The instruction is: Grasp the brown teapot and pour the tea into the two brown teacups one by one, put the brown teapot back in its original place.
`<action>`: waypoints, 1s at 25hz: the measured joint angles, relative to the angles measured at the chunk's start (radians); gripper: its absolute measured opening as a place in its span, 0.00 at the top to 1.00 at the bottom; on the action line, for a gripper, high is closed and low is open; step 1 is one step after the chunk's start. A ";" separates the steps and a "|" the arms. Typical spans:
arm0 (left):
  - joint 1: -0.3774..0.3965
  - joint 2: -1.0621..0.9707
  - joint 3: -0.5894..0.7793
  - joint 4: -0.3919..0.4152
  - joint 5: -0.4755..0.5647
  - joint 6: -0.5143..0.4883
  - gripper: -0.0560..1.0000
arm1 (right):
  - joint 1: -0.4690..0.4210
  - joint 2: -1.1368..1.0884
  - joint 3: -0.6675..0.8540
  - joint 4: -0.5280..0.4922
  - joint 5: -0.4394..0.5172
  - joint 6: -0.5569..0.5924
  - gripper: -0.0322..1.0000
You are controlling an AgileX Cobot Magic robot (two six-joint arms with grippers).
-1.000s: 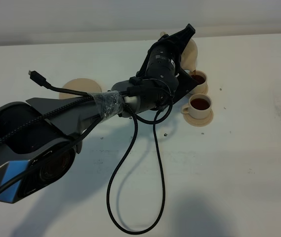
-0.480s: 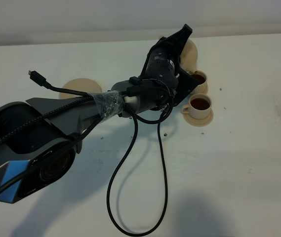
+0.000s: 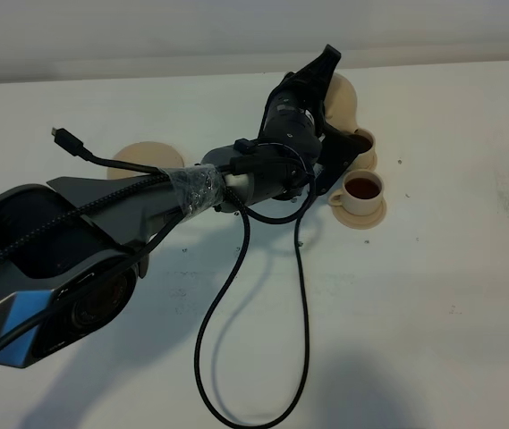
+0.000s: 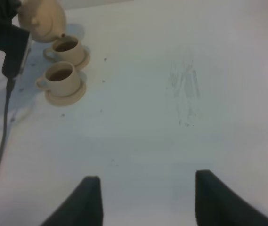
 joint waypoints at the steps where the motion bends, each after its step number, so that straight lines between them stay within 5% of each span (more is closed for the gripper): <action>1: 0.000 0.000 0.000 -0.003 0.001 -0.027 0.84 | 0.000 0.000 0.000 0.000 0.000 0.000 0.52; 9: 0.000 -0.026 0.000 -0.135 0.016 -0.143 0.84 | 0.000 0.000 0.000 0.000 0.000 0.000 0.52; 17: 0.000 -0.177 -0.001 -0.599 0.168 -0.105 0.84 | 0.000 0.000 0.000 0.000 0.000 0.000 0.52; 25: 0.035 -0.327 -0.001 -0.926 0.422 -0.025 0.84 | 0.000 0.000 0.000 0.000 0.000 0.000 0.52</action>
